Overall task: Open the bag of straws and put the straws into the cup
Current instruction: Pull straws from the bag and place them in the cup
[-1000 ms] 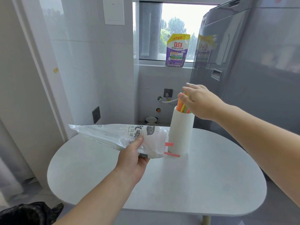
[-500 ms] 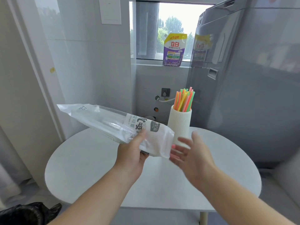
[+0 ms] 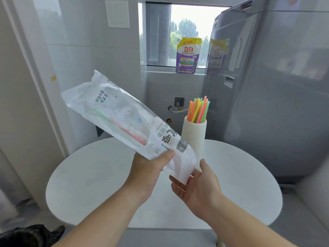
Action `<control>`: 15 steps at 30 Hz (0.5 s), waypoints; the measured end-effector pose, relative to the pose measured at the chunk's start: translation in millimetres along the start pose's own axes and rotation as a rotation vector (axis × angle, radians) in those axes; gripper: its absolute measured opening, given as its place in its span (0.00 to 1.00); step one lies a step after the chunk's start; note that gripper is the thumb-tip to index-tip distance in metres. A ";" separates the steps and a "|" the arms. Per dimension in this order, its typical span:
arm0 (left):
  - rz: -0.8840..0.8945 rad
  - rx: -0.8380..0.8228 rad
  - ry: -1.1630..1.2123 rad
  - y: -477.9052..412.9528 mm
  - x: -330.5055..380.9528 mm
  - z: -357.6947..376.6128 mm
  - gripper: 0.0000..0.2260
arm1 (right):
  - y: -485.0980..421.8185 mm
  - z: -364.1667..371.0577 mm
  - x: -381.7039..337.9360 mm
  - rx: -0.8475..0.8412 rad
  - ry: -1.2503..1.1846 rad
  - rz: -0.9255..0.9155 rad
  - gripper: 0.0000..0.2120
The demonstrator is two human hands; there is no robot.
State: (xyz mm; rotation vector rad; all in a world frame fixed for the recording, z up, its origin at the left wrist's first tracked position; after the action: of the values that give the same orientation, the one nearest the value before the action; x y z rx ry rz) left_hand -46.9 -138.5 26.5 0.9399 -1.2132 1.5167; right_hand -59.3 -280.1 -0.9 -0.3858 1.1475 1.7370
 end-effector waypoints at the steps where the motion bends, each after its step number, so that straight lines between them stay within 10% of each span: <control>1: 0.002 0.004 0.004 -0.6 0.0 -1.8 0.19 | -1.6 -1.9 -0.3 0.004 0.026 0.002 0.30; 15: -0.032 -0.128 -0.135 3.3 -0.7 -5.0 0.14 | -7.4 -8.8 -8.3 -0.070 0.140 -0.061 0.27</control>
State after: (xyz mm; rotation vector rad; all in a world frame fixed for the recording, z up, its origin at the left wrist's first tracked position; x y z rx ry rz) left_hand -49.9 -134.0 24.0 0.9838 -1.3678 1.3509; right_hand -51.3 -291.5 -3.5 -0.5876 1.1642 1.7217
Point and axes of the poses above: each hand's wrist, its own y-axis away from the middle knuckle, its own z-axis out of the palm, x = y × z, the point moved 3 cm from there along -y, towards the middle knuckle, and after that the axes turned 3 degrees about z, right-handed, at the moved point
